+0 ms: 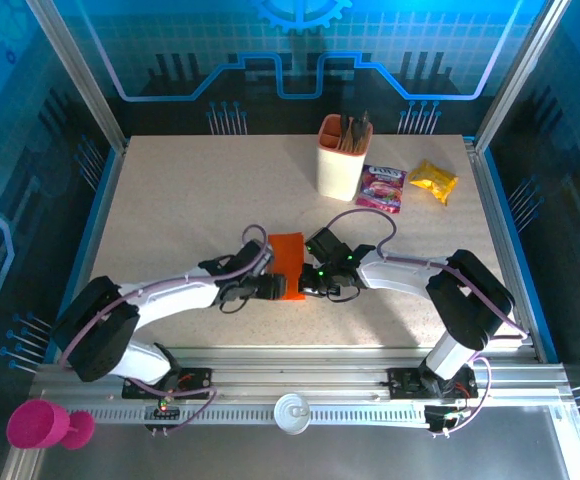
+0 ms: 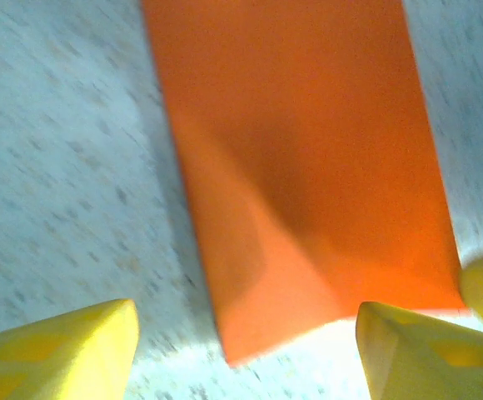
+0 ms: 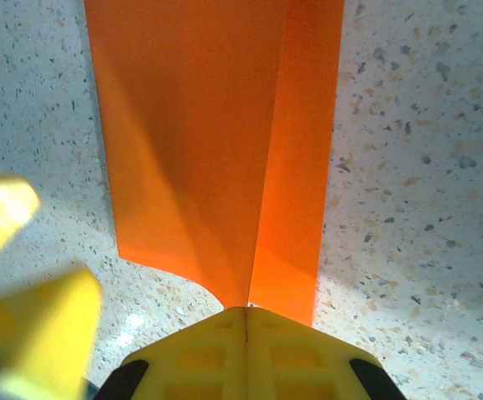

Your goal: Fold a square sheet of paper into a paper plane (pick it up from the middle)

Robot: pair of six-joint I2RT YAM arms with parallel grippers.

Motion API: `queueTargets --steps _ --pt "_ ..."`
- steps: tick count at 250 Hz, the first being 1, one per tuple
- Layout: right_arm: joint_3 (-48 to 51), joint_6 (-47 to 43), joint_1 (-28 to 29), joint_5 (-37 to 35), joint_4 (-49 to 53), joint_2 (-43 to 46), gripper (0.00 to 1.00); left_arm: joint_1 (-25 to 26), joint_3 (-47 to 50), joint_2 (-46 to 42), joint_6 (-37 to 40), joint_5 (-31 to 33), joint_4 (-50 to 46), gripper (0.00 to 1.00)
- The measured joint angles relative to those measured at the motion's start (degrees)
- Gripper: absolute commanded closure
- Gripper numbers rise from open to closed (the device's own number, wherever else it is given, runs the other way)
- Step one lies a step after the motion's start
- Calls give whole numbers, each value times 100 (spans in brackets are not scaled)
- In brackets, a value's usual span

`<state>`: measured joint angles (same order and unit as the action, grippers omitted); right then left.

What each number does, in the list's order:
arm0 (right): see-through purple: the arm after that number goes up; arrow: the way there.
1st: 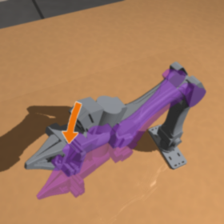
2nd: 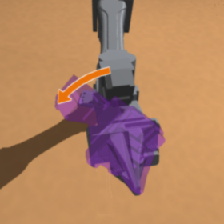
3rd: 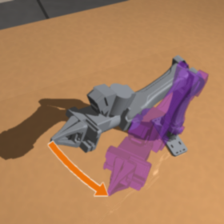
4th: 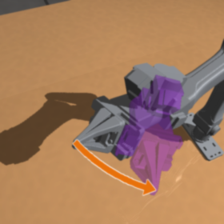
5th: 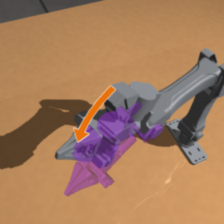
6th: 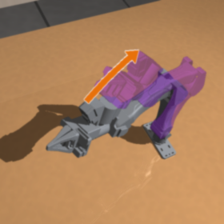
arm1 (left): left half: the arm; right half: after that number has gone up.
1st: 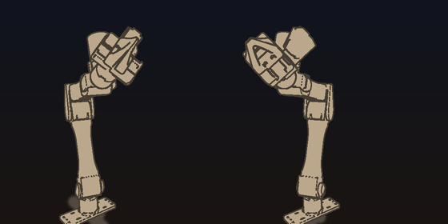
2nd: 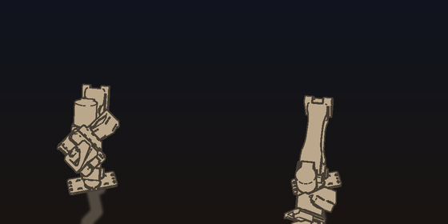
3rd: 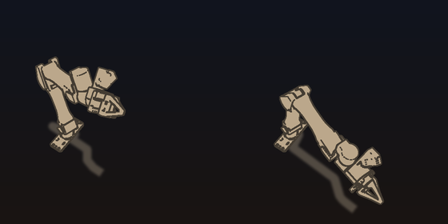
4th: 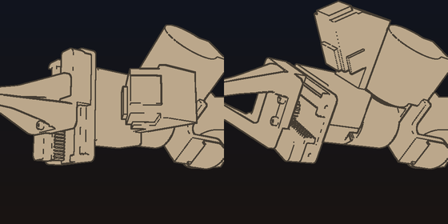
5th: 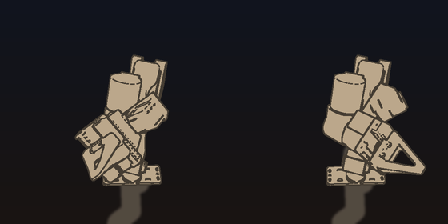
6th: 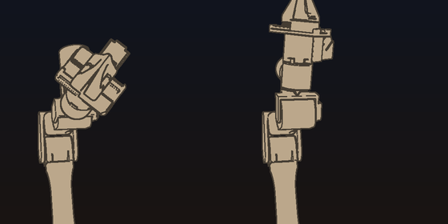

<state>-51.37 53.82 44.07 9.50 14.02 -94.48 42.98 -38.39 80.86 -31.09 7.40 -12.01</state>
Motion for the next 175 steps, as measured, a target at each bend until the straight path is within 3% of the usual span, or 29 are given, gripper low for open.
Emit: queueTargets --steps 56,175 --pt "0 20 -39 2 -20 17 100 737 848 -275 190 400 870 32" --pt "0 22 -39 48 -66 22 100 957 1012 -63 925 640 2387 37"
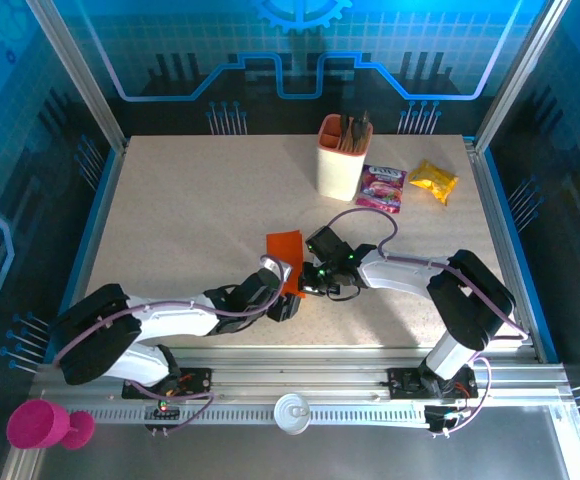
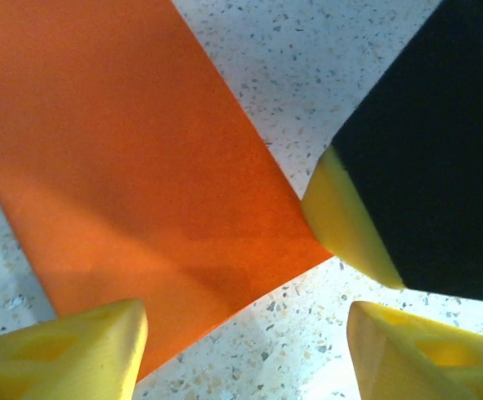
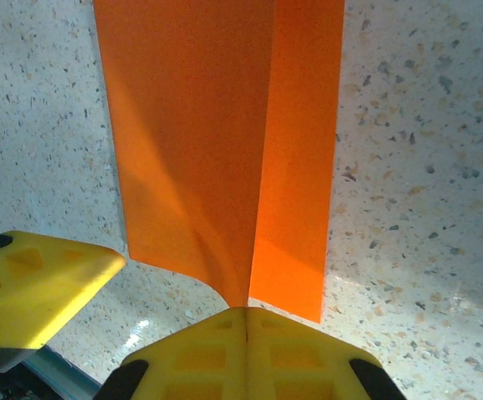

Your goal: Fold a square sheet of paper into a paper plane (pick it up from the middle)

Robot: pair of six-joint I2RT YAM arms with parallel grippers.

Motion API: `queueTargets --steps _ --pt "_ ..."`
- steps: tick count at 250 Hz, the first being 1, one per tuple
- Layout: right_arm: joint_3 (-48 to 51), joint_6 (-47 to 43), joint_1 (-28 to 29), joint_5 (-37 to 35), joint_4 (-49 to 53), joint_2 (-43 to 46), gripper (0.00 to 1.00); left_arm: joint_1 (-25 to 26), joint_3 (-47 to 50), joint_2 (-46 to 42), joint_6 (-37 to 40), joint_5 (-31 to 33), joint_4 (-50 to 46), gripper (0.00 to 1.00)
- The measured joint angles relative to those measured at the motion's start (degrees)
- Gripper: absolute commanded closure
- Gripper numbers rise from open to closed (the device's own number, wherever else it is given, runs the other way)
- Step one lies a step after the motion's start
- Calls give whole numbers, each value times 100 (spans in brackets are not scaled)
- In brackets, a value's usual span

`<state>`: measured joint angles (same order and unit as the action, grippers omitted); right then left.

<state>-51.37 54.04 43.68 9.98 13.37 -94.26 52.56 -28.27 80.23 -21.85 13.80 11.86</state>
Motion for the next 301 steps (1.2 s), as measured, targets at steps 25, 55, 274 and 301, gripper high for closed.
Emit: queueTargets --steps 25,55,274,301 --pt "0 2 -11 17 0 0 100 48 44 37 81 15 227 39" --pt "0 39 -37 59 -2 17 100 122 205 26 98 199 457 41" --pt "-271 61 -72 197 26 210 100 509 787 -640 260 940 798 45" --pt "-271 61 -74 216 28 212 100 560 787 -435 330 997 964 44"
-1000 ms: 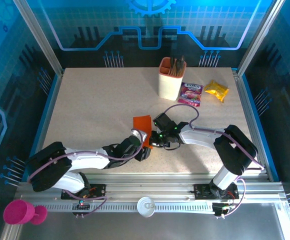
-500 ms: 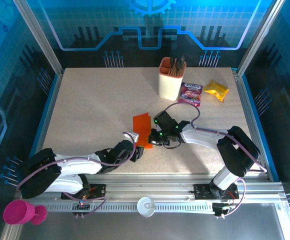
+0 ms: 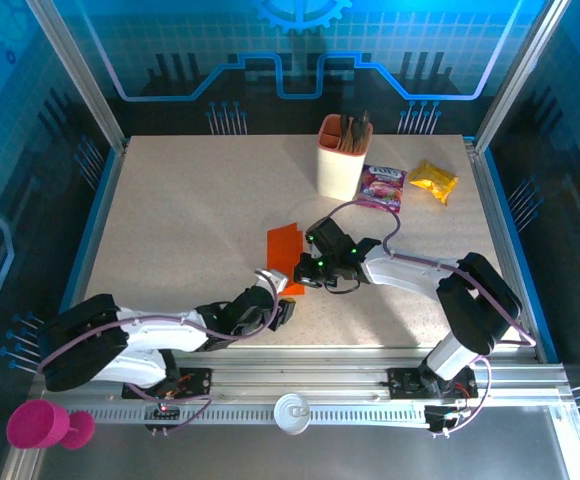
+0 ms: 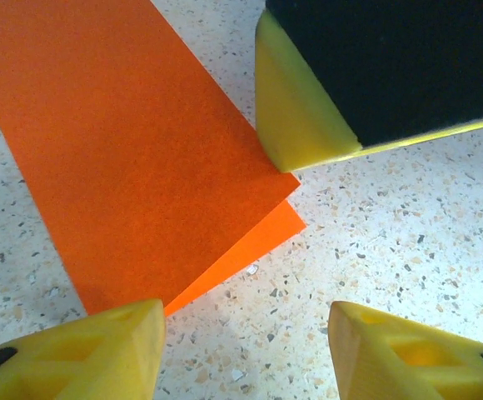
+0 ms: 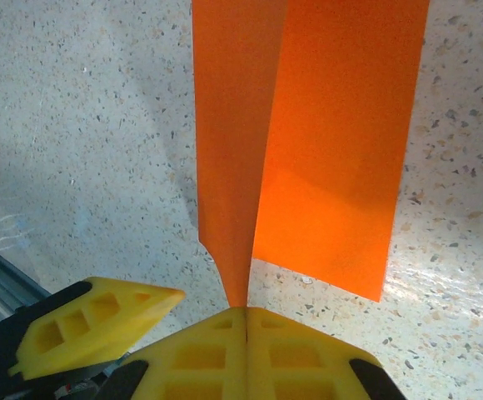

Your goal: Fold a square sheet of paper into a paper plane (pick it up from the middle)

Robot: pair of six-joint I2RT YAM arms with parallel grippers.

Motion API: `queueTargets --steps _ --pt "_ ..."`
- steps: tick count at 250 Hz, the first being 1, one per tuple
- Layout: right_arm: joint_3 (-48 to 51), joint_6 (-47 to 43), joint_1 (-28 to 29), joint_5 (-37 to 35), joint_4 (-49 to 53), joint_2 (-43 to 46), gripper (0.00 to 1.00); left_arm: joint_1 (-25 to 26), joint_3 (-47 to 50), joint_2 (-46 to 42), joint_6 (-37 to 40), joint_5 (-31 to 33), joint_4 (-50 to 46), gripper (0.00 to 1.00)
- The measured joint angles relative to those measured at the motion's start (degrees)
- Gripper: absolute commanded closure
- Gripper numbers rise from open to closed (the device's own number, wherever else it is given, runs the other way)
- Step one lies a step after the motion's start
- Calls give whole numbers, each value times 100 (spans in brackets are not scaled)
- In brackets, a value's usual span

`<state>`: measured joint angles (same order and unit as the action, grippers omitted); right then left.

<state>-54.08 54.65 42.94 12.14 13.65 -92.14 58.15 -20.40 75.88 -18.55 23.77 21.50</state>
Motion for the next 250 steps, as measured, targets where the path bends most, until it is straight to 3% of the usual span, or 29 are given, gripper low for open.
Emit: queueTargets --steps 115,250 --pt "0 0 0 15 7 0 100 0 -197 826 562 455 745 46" --pt "0 0 -26 28 52 70 100 -2 -352 1309 907 595 1095 67"
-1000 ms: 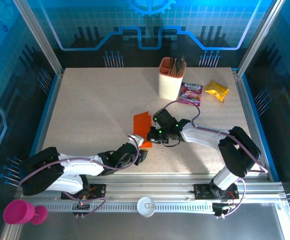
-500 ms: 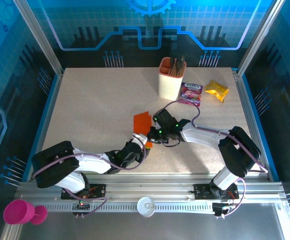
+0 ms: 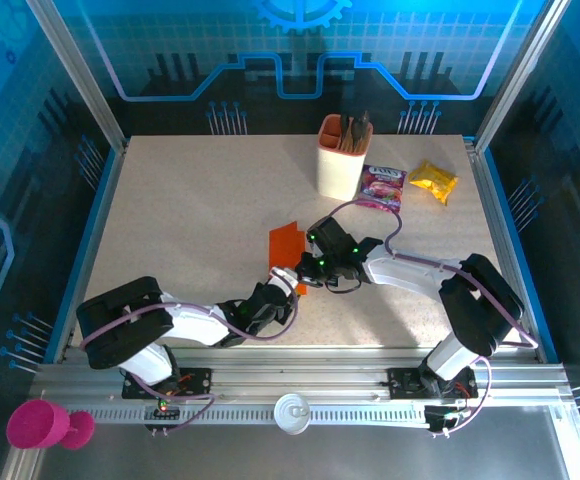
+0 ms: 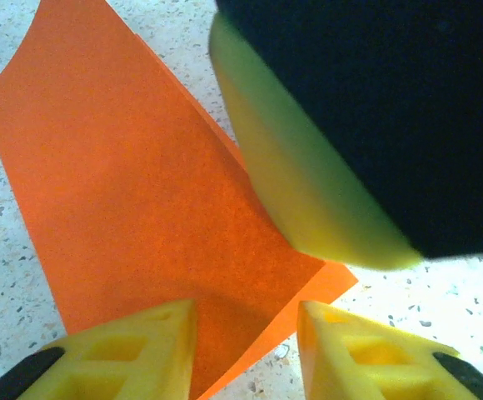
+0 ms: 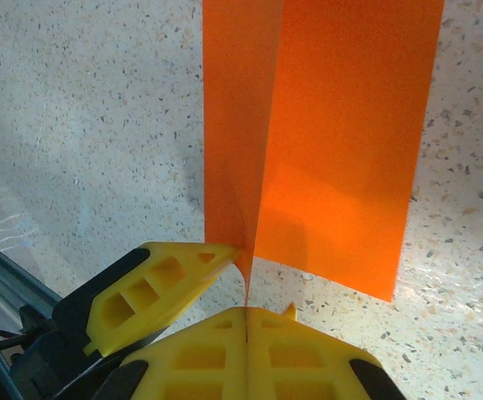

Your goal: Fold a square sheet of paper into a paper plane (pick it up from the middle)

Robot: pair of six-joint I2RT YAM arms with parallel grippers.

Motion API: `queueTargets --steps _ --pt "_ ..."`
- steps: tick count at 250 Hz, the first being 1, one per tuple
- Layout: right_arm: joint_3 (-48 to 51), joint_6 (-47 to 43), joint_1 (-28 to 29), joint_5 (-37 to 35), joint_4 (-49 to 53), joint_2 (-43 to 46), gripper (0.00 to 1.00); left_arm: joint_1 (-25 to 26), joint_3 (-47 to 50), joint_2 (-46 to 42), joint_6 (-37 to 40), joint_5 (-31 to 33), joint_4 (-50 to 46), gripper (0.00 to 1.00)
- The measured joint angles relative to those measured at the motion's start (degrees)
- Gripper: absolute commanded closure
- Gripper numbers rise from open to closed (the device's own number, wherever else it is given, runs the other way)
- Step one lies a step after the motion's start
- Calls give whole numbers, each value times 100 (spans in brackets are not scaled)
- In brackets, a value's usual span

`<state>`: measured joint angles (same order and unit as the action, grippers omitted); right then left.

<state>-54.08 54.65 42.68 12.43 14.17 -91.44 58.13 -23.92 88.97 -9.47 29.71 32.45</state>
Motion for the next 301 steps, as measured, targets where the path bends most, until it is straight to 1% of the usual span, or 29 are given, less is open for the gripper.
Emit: queueTargets --steps 22,47,68,93,147,156,166,185,209,254,274,301 --pt "0 0 0 9 0 0 100 0 -20 33 63 15 2 72" --pt "0 2 0 9 -4 4 100 0 -33 37 68 44 0 74" --pt "0 2 0 9 -9 13 100 -4 -37 37 70 50 2 80" --pt "0 2 0 9 -9 15 100 -17 -46 37 90 48 2 83" --pt "0 4 0 11 -11 48 100 -46 -81 37 96 42 -4 100" --pt "0 7 0 9 -11 48 92 -59 -81 37 90 15 0 100" --pt "0 22 -9 7 -9 48 87 -66 -83 37 87 -7 0 100" --pt "13 44 -83 7 37 70 80 -98 -114 37 83 -79 -4 100" --pt "79 0 -284 13 94 254 74 -107 -190 35 83 -170 -2 100" --pt "72 -186 -942 57 302 754 56 -114 -256 -9 81 -415 -116 100" --pt "11 -302 -1130 131 352 743 52 -118 -260 -61 76 -503 -179 100" --pt "-76 -363 -1161 289 380 570 48 -118 -262 -94 66 -553 -258 100"
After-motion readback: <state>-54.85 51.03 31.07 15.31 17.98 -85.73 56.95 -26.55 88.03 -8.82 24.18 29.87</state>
